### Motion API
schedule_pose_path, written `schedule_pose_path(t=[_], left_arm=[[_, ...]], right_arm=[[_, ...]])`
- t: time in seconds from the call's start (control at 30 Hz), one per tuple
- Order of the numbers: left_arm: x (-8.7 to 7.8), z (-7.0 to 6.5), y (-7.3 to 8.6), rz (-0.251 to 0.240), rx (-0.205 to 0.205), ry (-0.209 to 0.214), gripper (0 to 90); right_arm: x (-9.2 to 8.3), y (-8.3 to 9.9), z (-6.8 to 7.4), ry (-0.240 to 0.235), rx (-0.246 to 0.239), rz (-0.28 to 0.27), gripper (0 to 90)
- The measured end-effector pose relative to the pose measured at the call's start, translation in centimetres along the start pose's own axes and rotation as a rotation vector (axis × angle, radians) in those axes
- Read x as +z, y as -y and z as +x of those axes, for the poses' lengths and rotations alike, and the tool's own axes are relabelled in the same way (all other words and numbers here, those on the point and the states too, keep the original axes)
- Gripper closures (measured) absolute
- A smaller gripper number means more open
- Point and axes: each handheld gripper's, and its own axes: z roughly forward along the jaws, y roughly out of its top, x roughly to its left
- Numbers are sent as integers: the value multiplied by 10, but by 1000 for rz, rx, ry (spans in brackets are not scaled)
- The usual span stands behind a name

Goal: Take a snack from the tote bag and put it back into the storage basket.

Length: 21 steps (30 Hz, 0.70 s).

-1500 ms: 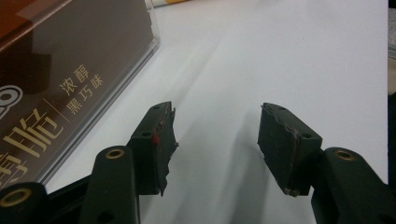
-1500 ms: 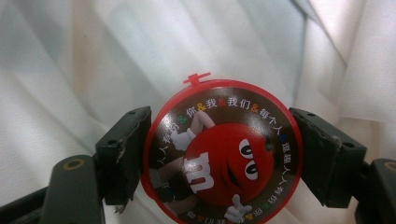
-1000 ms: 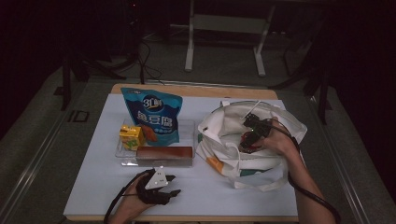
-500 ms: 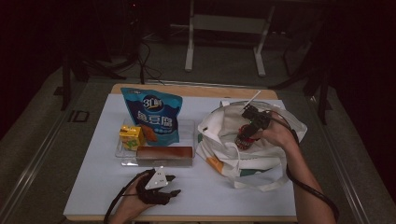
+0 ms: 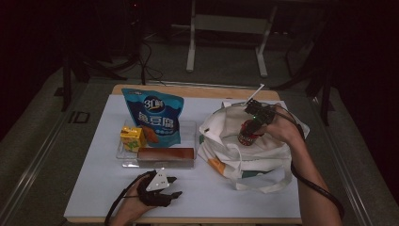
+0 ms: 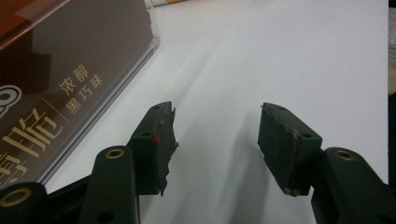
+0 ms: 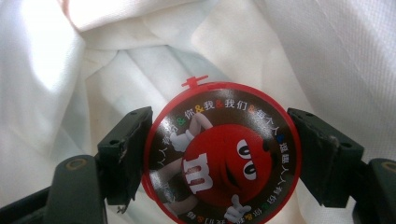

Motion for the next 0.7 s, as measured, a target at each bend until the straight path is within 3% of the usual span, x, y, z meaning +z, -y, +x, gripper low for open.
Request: schedule_pose_path(t=[0.7], left_arm=[[0,0,0,-3,-1,0,456]], right_arm=[[-19,-16,11,14,-77,-14,258]])
